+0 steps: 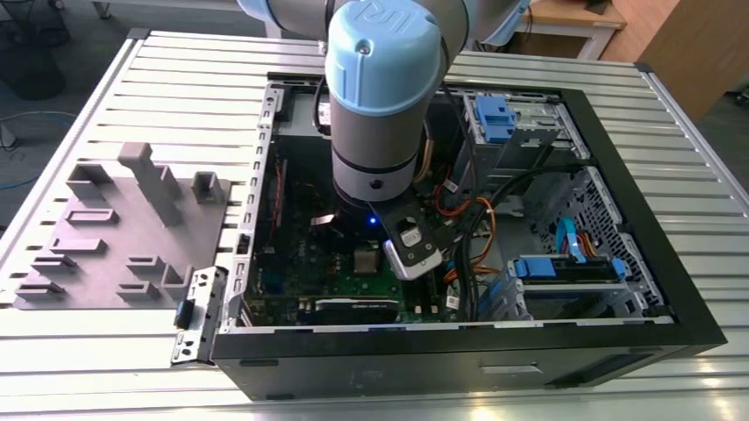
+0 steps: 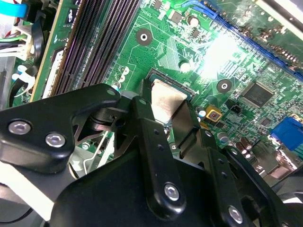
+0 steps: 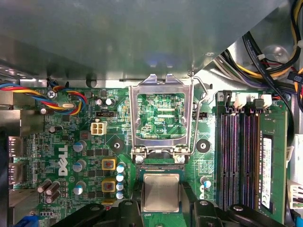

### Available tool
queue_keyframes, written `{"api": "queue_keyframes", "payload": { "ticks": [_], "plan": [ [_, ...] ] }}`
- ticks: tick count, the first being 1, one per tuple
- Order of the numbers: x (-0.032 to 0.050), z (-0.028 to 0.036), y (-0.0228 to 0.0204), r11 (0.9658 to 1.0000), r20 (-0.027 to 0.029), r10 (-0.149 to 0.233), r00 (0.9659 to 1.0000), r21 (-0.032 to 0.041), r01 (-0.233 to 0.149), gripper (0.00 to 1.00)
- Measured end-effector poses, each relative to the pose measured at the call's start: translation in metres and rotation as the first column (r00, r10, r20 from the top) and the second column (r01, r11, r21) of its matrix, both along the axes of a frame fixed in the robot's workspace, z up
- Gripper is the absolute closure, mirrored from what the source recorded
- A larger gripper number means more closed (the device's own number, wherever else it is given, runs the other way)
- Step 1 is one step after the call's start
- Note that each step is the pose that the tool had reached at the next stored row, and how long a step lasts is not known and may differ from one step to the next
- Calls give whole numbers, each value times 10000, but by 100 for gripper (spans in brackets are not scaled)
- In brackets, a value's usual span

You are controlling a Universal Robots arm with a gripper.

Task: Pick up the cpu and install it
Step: 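Place the cpu into insertion slot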

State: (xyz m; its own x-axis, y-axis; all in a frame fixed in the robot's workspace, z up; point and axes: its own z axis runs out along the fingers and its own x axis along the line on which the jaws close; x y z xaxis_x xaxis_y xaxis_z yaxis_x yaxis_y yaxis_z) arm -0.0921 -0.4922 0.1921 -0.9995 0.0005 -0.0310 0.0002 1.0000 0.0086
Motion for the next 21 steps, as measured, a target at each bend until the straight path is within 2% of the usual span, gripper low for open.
{"api": "queue_keyframes", "payload": {
  "ticks": [5,21],
  "plan": [
    [0,18,-1,10000,-3,0,10000,-5,0,58],
    [0,2,0,10000,7,0,10000,-6,0,58]
  ]
}}
